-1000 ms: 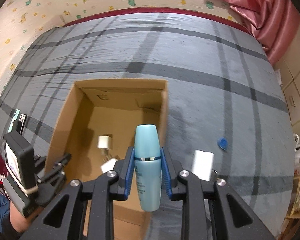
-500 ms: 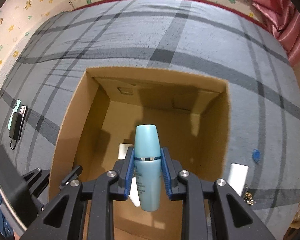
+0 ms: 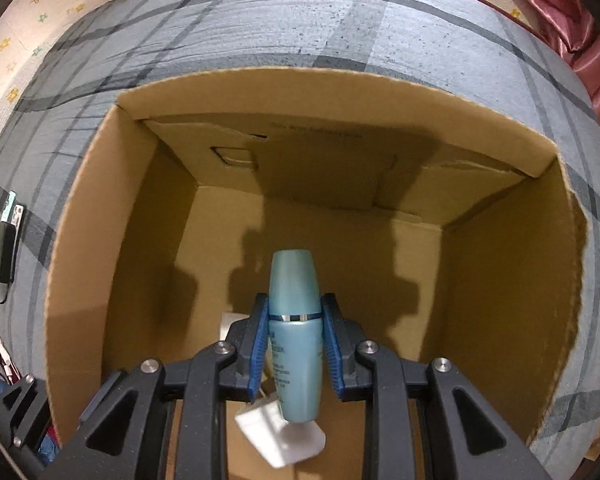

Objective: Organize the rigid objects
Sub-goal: 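Lift the light-blue bottle with the right gripper and carry it over the box, then lower the bottle into the box and open the right gripper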

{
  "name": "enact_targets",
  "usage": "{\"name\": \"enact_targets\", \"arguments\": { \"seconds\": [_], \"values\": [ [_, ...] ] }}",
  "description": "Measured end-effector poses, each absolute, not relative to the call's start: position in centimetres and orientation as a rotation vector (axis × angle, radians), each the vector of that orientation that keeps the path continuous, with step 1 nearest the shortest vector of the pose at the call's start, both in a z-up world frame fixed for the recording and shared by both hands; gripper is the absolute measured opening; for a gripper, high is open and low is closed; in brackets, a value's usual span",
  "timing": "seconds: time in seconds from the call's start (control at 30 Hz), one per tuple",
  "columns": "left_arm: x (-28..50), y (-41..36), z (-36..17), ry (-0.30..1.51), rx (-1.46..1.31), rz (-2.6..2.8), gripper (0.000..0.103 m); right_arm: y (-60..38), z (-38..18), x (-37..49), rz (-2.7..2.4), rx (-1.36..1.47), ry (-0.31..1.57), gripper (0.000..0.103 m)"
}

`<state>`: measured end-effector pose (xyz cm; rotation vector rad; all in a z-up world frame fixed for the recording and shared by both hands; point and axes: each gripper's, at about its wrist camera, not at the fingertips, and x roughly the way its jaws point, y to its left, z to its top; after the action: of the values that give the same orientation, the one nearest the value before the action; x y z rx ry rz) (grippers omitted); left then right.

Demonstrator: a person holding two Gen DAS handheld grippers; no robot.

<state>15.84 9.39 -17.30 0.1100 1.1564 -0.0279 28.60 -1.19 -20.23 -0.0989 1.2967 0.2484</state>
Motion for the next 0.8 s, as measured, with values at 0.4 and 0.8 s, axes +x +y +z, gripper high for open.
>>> {"name": "enact_targets", "arguments": {
  "seconds": [0.4,0.8],
  "values": [
    [15.8,9.2,-17.2,1.159,0.121,-0.023,0.014,-1.0,-21.2,28.8,0.28,-0.089,1.294,0.028],
    [16.0,9.3,-17.4,1.166,0.116,-0.023,0.014,-1.0,-18.5,27.5,0.284,-0.095,1.24,0.053]
  ]
}}
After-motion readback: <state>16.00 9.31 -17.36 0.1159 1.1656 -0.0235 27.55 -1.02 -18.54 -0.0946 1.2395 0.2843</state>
